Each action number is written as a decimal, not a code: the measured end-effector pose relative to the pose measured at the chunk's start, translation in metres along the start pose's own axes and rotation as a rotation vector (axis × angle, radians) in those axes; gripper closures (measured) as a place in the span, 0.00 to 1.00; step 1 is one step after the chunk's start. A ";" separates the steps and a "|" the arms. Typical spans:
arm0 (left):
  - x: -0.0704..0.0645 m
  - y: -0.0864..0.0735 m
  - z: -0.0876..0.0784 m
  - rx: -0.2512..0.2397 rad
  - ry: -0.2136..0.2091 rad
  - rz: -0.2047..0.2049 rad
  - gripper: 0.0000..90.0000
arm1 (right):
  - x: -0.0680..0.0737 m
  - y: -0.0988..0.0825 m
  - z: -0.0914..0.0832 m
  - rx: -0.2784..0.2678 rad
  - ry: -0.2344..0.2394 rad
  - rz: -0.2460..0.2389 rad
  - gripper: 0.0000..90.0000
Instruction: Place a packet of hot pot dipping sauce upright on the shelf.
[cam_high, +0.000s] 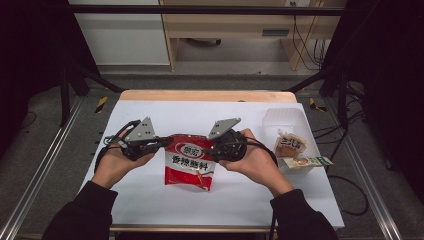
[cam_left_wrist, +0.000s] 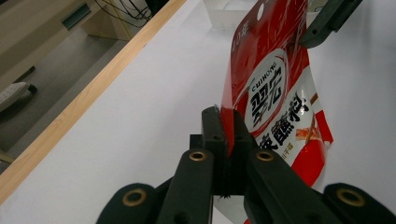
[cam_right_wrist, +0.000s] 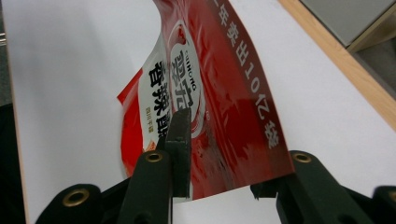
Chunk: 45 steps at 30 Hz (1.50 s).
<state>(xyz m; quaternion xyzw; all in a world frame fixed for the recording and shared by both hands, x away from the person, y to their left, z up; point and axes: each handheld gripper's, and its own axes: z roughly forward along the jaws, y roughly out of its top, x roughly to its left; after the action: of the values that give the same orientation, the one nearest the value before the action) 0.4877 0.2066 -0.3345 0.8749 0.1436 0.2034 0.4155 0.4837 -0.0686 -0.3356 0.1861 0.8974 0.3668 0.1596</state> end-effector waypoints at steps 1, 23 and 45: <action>0.000 0.000 0.000 -0.001 -0.001 -0.002 1.00 | 0.000 0.000 0.001 0.004 0.006 0.000 0.77; 0.002 0.001 -0.007 -0.018 -0.016 -0.020 1.00 | 0.002 0.003 0.006 0.009 0.035 0.018 0.99; -0.007 -0.095 -0.017 -0.030 0.121 -0.318 0.21 | -0.007 0.010 -0.015 -0.009 0.010 -0.002 1.00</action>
<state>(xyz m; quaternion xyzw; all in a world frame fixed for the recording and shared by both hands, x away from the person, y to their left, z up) 0.4664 0.2729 -0.4008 0.8210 0.3019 0.1898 0.4459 0.4860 -0.0741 -0.3172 0.1826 0.8967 0.3718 0.1563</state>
